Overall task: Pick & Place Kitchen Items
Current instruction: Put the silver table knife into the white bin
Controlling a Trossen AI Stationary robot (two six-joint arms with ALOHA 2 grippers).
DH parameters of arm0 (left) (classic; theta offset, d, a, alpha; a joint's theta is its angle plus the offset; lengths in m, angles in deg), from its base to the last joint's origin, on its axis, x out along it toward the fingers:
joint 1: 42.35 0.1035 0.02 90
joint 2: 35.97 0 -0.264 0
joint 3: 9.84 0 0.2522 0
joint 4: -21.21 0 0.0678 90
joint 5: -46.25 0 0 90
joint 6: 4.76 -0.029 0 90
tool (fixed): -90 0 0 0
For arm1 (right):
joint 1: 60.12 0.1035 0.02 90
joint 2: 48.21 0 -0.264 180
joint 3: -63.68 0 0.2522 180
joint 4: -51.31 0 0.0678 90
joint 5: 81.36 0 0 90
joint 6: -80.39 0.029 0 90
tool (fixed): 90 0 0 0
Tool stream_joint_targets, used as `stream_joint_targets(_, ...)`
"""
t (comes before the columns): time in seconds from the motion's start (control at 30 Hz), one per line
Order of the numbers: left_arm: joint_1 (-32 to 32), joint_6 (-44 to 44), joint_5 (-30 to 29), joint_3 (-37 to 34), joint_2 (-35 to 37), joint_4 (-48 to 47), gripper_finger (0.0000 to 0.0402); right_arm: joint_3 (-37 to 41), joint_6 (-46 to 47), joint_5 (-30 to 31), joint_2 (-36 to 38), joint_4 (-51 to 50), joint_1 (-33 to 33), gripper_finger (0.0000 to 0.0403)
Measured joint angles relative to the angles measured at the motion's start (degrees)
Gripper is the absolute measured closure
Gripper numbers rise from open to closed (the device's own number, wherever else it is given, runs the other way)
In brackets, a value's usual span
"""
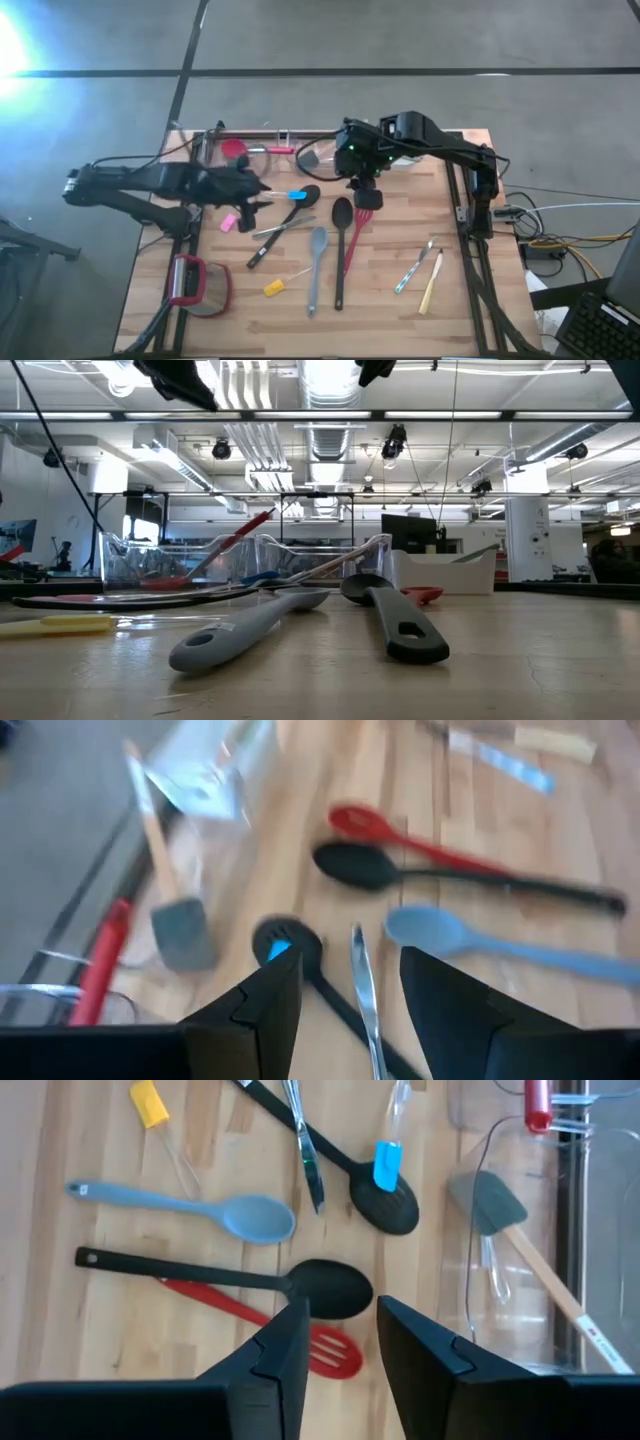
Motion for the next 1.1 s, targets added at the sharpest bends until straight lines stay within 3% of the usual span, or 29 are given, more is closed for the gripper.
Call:
stream_joint_targets(0.5, -3.7, 0.8, 1.0, -0.1, -18.8, -3.9, 0.0225, 3.2, 6.1, 0.8, 4.4, -1.3, 0.3, 0.0331)
stream_joint_targets(0.8, -5.1, 2.2, 1.3, -2.1, -25.2, -3.4, 0.0225, 18.2, 11.4, 7.5, 14.8, -0.1, 0.2, 0.0339)
stream_joint_targets(1.1, -5.1, 2.7, 3.0, -3.8, -27.2, -3.2, 0.0225, 33.9, 12.6, 7.7, 23.7, 10.2, 0.2, 0.0329)
